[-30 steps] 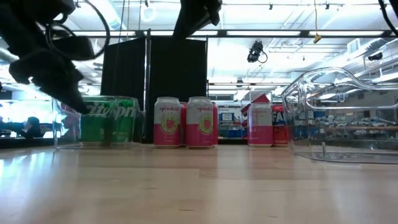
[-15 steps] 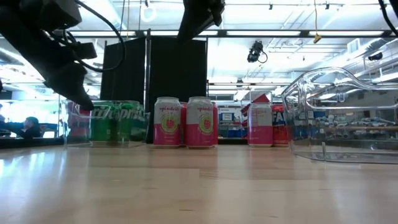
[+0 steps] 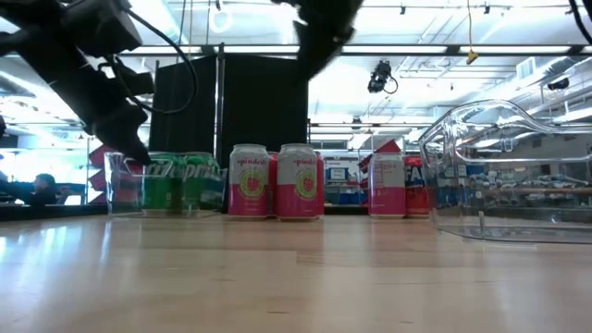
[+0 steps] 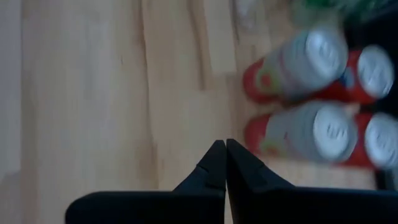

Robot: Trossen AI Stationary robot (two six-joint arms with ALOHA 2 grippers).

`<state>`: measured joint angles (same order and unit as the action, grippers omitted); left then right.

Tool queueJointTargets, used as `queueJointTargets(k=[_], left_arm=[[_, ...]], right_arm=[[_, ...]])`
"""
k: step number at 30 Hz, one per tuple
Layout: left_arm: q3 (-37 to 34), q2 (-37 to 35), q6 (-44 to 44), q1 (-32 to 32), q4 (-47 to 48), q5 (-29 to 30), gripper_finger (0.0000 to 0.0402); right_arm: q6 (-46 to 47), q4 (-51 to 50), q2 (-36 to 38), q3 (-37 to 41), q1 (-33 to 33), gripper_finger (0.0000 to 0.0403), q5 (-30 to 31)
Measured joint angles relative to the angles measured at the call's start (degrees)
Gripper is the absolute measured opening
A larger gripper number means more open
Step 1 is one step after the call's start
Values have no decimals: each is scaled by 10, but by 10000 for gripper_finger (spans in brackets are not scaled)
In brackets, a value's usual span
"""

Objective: Sort soda cans
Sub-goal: Move the top left transparent bin to the top left of the table, then move the middle right transparent bin to the center of the table

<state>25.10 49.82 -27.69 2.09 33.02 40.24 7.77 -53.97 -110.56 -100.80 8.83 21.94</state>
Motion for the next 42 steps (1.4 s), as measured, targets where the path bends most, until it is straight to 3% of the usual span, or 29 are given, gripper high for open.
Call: queueJointTargets(k=[10, 15, 20, 25, 35, 42], left_arm=[[33, -1, 18, 21, -9, -40, 0], [59, -1, 36, 46, -8, -44, 0], [76, -3, 54, 66, -17, -72, 0], [78, -13, 89, 71, -49, -119, 0], [78, -12, 146, 71, -144, -193, 0], [78, 31, 200, 74, -279, -294, 0]], right_arm=[[258, -128, 125, 120, 31, 0, -39], [370, -129, 174, 195, 47, 0, -82], [430, -118, 176, 284, 48, 0, -116], [410, 10, 175, 340, 42, 0, -143], [218, 367, 141, 350, -1, 0, -137], [166, 331, 133, 289, -1, 0, -150]])
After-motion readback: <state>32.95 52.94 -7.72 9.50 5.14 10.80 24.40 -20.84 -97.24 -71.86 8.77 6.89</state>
